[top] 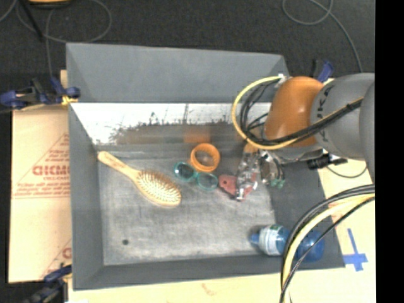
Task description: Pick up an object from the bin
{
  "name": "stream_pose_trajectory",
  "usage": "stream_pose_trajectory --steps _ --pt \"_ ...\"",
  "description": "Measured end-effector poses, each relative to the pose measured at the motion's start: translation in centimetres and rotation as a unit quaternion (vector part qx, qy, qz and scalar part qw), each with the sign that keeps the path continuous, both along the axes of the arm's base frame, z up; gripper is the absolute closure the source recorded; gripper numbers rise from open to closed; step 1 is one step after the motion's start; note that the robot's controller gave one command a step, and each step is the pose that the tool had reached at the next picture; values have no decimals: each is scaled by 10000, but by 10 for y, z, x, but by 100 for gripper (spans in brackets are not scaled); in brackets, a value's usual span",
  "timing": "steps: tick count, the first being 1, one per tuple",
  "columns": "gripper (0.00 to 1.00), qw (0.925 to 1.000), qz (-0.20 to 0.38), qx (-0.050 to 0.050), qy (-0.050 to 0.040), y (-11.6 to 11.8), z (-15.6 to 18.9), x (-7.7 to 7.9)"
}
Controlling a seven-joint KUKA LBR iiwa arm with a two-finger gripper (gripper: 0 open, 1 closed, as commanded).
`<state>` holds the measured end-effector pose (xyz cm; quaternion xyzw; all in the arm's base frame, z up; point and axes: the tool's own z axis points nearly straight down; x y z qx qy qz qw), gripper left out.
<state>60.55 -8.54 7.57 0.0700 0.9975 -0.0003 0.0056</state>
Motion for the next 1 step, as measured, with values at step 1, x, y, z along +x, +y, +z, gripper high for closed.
stream_pose_trajectory --steps 1 --pt "100 10000 0 0 2 0 2 -1"
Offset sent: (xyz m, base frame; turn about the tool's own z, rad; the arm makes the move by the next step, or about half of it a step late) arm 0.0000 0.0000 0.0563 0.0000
